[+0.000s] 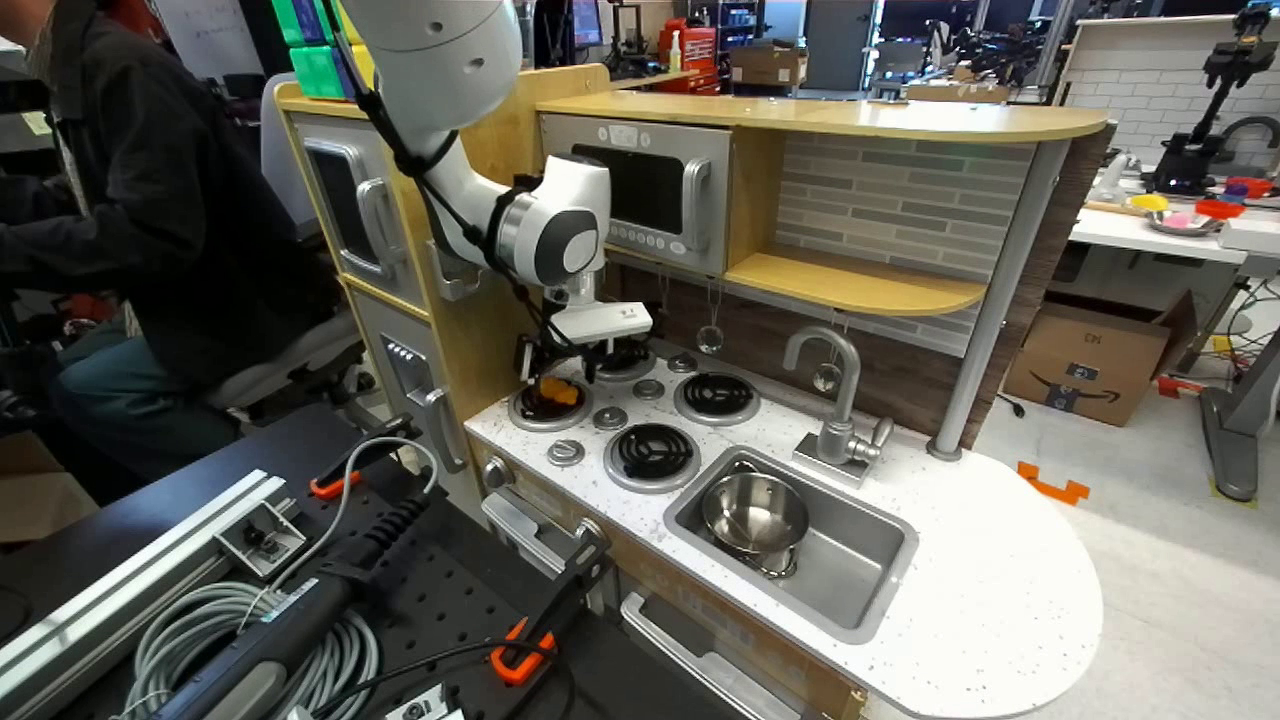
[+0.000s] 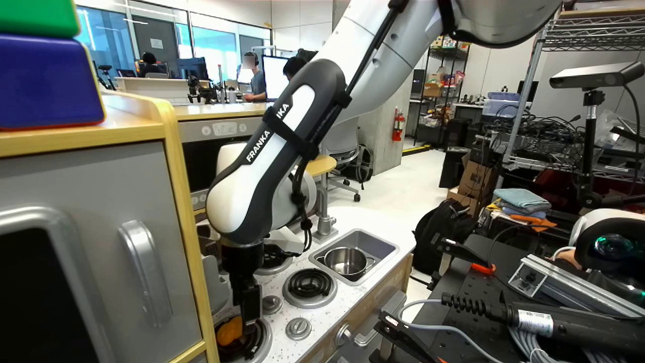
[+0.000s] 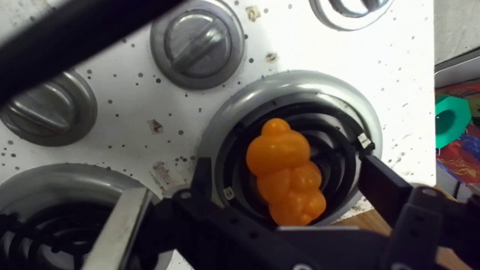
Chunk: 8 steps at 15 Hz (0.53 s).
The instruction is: Put the carrot plush toy inside the pot in the sink
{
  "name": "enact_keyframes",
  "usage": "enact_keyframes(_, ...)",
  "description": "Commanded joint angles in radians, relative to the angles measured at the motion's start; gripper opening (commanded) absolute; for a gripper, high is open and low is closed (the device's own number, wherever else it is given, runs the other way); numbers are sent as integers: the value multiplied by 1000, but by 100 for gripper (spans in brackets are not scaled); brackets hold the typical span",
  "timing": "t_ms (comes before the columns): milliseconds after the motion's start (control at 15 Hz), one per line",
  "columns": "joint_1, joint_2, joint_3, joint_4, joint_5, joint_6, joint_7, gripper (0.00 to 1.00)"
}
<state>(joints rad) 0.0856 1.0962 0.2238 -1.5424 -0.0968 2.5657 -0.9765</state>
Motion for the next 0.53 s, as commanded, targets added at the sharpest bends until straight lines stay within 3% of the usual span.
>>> enact_keyframes(0, 27, 56, -7, 83, -28, -63, 33, 82)
enact_keyframes(467, 33, 65, -21, 111, -42, -62, 29, 27)
